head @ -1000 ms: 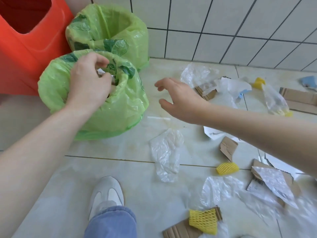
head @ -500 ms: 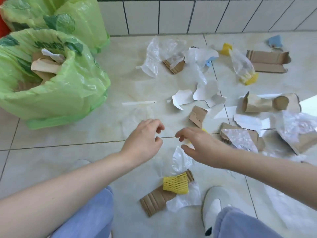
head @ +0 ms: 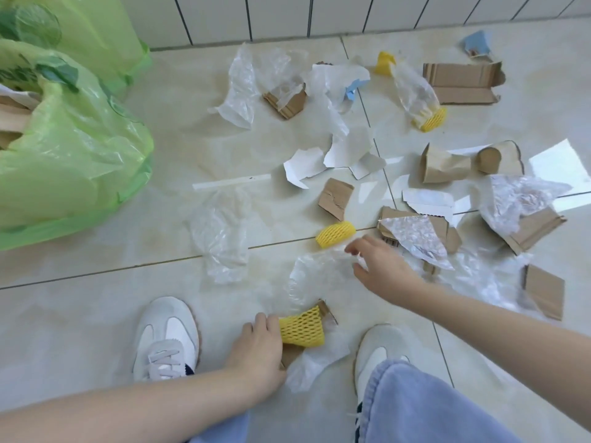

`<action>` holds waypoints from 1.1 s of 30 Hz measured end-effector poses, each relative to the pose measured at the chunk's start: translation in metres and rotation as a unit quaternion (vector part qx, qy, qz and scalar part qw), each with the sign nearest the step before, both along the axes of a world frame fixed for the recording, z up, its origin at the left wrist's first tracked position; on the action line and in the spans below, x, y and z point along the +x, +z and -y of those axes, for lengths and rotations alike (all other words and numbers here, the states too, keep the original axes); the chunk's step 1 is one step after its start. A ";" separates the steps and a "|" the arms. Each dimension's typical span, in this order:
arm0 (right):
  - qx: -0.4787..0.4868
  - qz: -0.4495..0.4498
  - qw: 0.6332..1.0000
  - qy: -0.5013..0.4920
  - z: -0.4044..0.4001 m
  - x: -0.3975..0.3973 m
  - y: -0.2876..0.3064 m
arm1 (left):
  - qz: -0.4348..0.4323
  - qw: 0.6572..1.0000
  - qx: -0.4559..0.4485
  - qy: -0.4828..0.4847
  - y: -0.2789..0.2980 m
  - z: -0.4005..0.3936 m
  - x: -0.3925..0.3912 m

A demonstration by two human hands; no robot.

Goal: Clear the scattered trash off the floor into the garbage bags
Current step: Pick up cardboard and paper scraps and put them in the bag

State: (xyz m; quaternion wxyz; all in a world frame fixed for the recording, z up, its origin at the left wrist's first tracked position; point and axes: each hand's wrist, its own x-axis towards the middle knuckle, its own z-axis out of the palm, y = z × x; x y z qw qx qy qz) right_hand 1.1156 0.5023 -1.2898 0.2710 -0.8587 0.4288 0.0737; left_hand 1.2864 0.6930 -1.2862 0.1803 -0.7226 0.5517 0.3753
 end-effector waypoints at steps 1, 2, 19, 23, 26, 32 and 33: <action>-0.017 0.010 1.000 -0.013 0.010 0.004 0.000 | 0.016 1.000 -0.011 -0.021 -0.002 -0.004 -0.003; -0.029 0.016 0.999 -0.022 0.019 0.009 0.000 | 0.029 0.998 -0.020 -0.045 -0.004 -0.008 -0.005; -0.167 -0.178 0.963 0.117 0.058 0.073 -0.011 | 0.004 0.994 -0.087 -0.071 -0.008 0.004 0.012; -0.159 -0.128 0.974 0.099 0.061 0.070 -0.004 | -0.066 0.992 -0.089 -0.063 -0.009 0.018 0.029; -0.121 -0.081 0.989 0.019 0.066 0.068 0.003 | -0.109 0.991 -0.076 -0.007 -0.009 0.031 0.044; -0.034 0.107 0.982 -0.155 0.074 0.048 0.025 | -0.180 0.976 -0.091 0.088 0.020 0.064 0.051; -0.019 0.131 0.973 -0.189 0.076 0.042 0.030 | -0.189 0.972 -0.097 0.103 0.026 0.071 0.053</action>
